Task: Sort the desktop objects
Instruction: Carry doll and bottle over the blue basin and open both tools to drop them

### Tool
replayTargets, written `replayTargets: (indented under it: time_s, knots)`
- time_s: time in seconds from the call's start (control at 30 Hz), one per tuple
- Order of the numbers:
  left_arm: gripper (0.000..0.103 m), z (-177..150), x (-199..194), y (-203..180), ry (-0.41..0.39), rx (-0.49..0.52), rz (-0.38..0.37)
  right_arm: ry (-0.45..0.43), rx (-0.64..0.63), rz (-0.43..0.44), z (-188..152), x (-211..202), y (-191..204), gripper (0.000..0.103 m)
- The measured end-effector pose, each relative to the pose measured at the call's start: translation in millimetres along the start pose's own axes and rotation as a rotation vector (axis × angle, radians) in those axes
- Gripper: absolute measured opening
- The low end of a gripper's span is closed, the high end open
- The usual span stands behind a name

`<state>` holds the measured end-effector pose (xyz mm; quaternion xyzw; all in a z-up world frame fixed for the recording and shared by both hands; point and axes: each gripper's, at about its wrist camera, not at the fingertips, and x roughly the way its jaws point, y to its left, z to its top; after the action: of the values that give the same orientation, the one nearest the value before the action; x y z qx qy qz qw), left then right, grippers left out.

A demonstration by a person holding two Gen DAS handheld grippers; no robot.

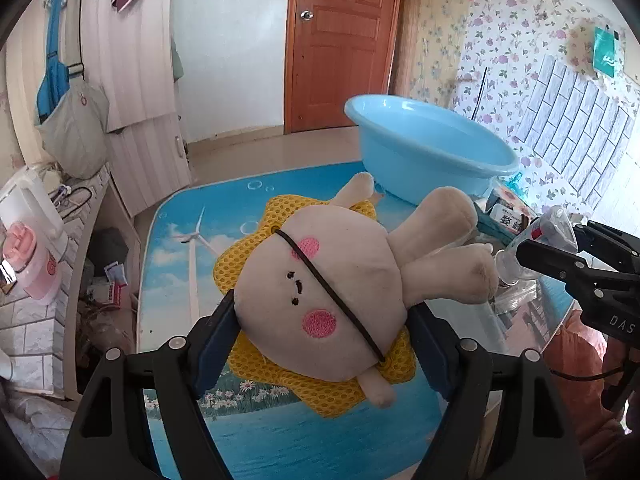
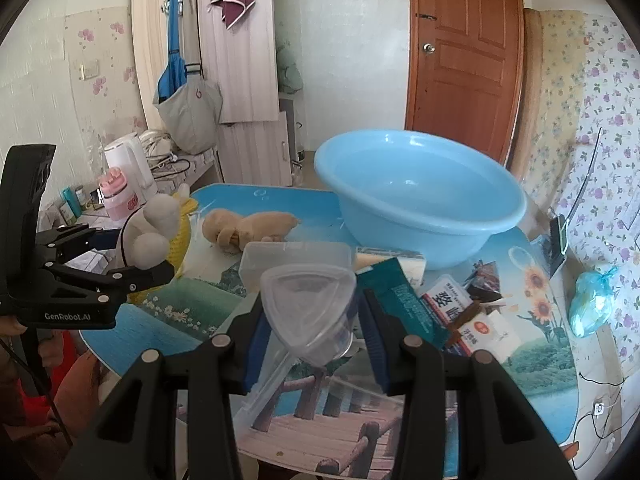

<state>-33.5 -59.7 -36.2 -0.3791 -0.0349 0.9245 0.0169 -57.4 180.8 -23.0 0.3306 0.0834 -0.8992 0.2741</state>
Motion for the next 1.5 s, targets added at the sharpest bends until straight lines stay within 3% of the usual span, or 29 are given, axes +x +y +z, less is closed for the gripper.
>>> replayTargets:
  time_s: [1.0, 1.5]
  knots:
    - [0.079, 3, -32, -2, -0.053, -0.005, 0.024, -0.076, 0.013, -0.004, 5, -27, -3, 0.041]
    - [0.080, 45, -38, -25, -0.120, 0.043, -0.013, -0.158, 0.029, -0.021, 37, -39, -29, 0.041]
